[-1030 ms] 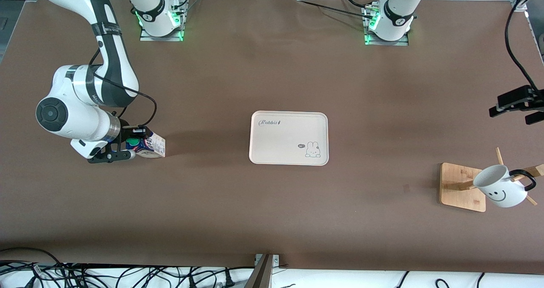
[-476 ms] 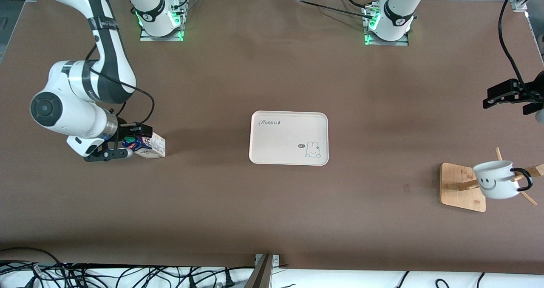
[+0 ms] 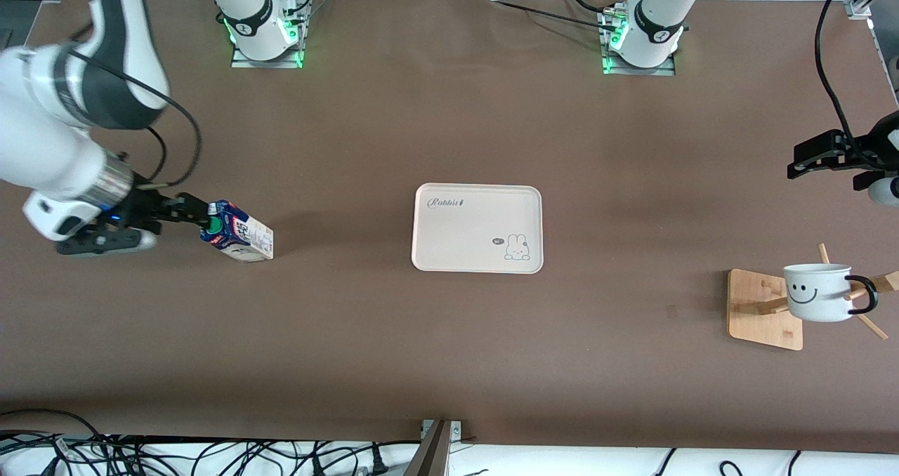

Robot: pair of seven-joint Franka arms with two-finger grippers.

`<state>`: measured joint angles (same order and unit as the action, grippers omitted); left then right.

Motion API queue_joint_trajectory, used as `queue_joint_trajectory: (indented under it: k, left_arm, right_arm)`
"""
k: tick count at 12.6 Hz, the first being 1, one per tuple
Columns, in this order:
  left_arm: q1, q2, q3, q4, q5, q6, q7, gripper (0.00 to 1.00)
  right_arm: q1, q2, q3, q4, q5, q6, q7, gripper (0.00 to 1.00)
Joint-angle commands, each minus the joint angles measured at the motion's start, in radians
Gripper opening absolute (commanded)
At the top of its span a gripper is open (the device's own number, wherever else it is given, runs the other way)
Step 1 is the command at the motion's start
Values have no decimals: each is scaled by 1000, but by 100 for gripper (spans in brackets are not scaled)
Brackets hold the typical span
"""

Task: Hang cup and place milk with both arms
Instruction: 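Set the carton on the table and open the right gripper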

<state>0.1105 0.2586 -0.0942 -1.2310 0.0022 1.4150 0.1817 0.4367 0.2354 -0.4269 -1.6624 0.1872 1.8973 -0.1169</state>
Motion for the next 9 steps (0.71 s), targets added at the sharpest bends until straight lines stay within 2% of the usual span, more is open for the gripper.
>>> queue_joint_trajectory:
  k: [1,2,3,4,7,9]
  left_arm:
    - [-5,-33,8,-66,-1,62,-5,100]
    - [-38,-59,51,-117,-1,90,-14,100]
    - [-98,-64,161,-133,-17,119,-30,100]
    - [-170,-65,241,-134,-62,124,-33,100]
    - [-239,-90,252,-134,-44,125,-44,100]
    - [-267,-105,248,-137,34,124,-44,100]
  right_arm:
    - [8,-19,-13,101,0,-173,10,100]
    - [8,-66,-9,99,-6,-213,11,100]
    - [8,-108,-9,90,-29,-236,13,100]
    - [8,-138,-9,83,-55,-256,11,100]
    - [8,-195,-7,60,-101,-282,11,100]
    - [10,-220,-4,32,-115,-277,13,100]
